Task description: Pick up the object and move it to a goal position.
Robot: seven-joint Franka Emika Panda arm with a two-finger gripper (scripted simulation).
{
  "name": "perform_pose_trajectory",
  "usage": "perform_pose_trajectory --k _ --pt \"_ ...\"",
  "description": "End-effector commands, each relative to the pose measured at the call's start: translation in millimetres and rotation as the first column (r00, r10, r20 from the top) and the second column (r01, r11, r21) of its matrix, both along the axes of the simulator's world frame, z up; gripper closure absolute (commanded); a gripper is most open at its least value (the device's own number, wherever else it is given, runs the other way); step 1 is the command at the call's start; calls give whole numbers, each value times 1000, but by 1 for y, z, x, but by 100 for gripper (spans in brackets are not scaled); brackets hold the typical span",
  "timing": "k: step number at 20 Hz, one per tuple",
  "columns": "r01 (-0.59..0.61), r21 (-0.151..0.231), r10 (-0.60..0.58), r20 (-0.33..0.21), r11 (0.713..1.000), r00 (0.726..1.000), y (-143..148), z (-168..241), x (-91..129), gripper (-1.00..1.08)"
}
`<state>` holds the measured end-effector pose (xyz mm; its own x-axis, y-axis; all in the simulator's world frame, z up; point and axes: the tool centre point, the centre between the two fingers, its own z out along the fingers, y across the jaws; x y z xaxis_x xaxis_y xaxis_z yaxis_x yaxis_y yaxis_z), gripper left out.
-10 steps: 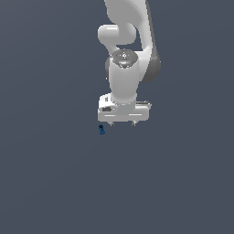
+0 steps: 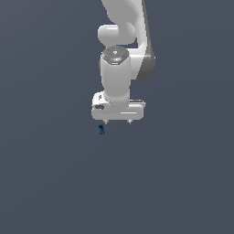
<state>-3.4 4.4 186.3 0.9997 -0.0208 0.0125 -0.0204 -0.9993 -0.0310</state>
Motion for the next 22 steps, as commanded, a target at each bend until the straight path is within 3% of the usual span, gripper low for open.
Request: perform_pose_trajectory --k 1,10,22 --pt "3 1 -3 -2 1000 1000 -1 1 0 -92" --pt "0 -7 0 -3 1000 1000 -23 -23 -10 -92" --pt "-8 -28 8 -12 1000 1000 -84 -85 -51 -92"
